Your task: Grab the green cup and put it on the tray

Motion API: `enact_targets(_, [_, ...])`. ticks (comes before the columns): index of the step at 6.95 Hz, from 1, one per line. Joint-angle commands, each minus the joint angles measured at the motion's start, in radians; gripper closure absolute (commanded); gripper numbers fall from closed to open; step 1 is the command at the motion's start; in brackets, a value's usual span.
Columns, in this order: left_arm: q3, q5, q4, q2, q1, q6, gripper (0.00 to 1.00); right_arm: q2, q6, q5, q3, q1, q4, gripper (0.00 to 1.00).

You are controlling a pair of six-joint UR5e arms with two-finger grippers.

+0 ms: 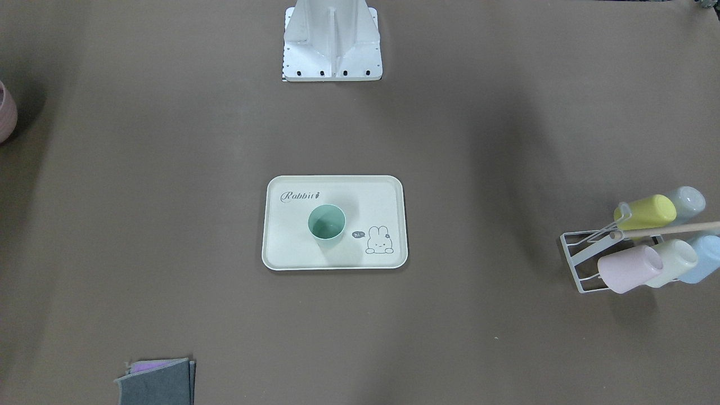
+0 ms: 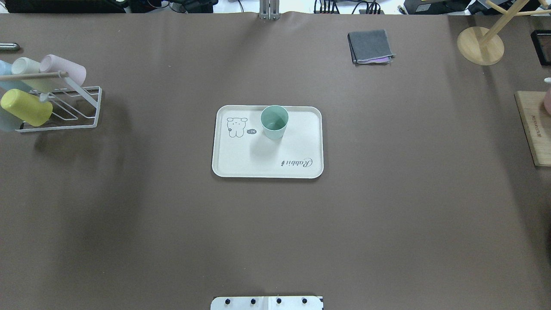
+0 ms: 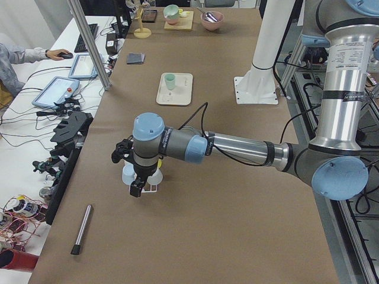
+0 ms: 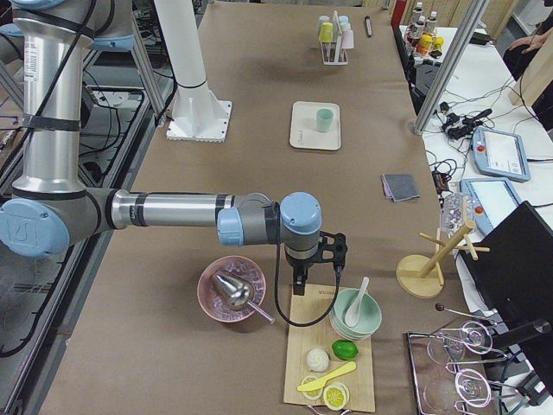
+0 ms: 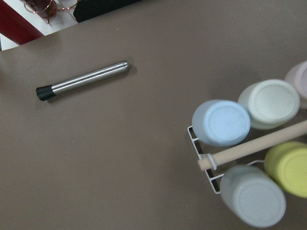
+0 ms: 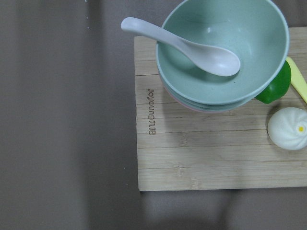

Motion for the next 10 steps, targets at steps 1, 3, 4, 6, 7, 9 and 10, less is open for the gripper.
enact_targets(1, [-0.005, 0.000, 0.002, 0.045, -0.015, 0.037, 0.03, -0.001, 0.000, 0.000, 0.000, 0.000, 0.000, 0.00])
enact_targets(3, [-0.012, -0.002, 0.115, 0.049, -0.054, 0.037, 0.03, -0.001, 0.000, 0.000, 0.001, 0.000, 0.000, 0.00])
enact_targets(4, [-0.021, -0.002, 0.148, 0.051, -0.057, 0.037, 0.03, -0.001, 0.000, 0.000, 0.000, 0.000, 0.000, 0.00])
enact_targets(6, [-0.020, -0.019, 0.201, 0.049, -0.060, 0.031, 0.03, -0.001, 0.000, 0.000, 0.000, 0.000, 0.000, 0.00])
enact_targets(7, [-0.014, -0.083, 0.217, 0.051, -0.069, 0.023, 0.03, -0.001, 0.000, 0.000, 0.000, 0.000, 0.000, 0.00])
enact_targets(9, [-0.009, -0.147, 0.219, 0.052, -0.089, -0.010, 0.03, -0.001, 0.000, -0.002, 0.000, 0.000, 0.000, 0.00])
enact_targets(10, [-0.011, -0.166, 0.219, 0.052, -0.089, -0.024, 0.03, -0.001, 0.000, -0.002, 0.000, 0.000, 0.000, 0.00])
